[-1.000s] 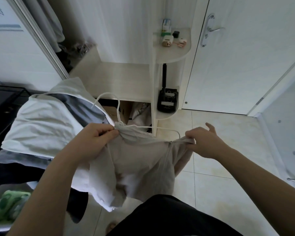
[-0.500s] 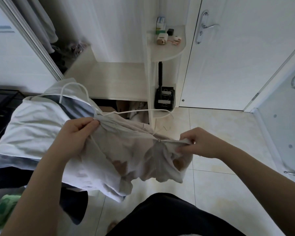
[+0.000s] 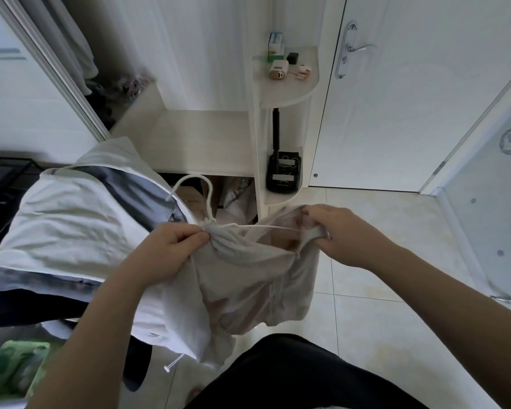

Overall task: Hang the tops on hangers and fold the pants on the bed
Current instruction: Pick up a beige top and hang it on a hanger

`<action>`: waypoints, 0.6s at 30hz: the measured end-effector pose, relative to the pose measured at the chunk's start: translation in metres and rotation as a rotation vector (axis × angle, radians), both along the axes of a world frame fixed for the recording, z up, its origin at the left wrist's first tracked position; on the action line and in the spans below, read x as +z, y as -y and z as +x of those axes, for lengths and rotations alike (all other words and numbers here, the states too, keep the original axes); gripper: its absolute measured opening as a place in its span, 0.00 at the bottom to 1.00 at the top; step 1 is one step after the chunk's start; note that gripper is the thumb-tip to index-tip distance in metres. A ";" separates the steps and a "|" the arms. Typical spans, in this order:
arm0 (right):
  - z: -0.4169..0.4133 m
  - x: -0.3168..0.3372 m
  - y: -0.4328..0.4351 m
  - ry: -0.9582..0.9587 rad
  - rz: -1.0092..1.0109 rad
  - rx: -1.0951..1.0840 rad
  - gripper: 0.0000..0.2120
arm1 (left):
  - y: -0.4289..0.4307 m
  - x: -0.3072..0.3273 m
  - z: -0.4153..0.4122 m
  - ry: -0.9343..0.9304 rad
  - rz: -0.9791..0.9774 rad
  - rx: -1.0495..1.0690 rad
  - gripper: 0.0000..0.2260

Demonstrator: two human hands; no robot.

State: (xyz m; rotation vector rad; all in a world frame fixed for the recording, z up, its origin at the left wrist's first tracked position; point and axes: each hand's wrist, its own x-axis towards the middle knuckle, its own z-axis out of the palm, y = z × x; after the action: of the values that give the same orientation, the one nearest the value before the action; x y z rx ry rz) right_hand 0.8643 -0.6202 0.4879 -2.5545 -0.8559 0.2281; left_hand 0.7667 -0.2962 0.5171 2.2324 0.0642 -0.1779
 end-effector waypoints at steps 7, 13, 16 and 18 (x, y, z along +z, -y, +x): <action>-0.036 0.038 -0.051 -0.118 0.344 0.139 0.07 | 0.058 0.006 0.013 0.127 0.058 -0.173 0.15; -0.035 0.042 -0.049 -0.307 0.442 0.031 0.09 | 0.056 0.004 0.016 0.238 0.001 -0.077 0.18; -0.038 0.041 -0.037 -0.652 0.630 0.072 0.10 | 0.056 -0.007 0.015 0.296 0.165 -0.015 0.19; -0.038 0.040 -0.034 -0.680 0.687 0.034 0.13 | 0.065 -0.014 0.010 0.351 0.278 0.134 0.22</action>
State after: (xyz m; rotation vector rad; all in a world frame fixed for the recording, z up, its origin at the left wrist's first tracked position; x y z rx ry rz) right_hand 0.8260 -0.5860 0.5278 -1.6546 -0.5680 0.6409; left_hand 0.7763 -0.3616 0.5026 2.4922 0.0494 0.3136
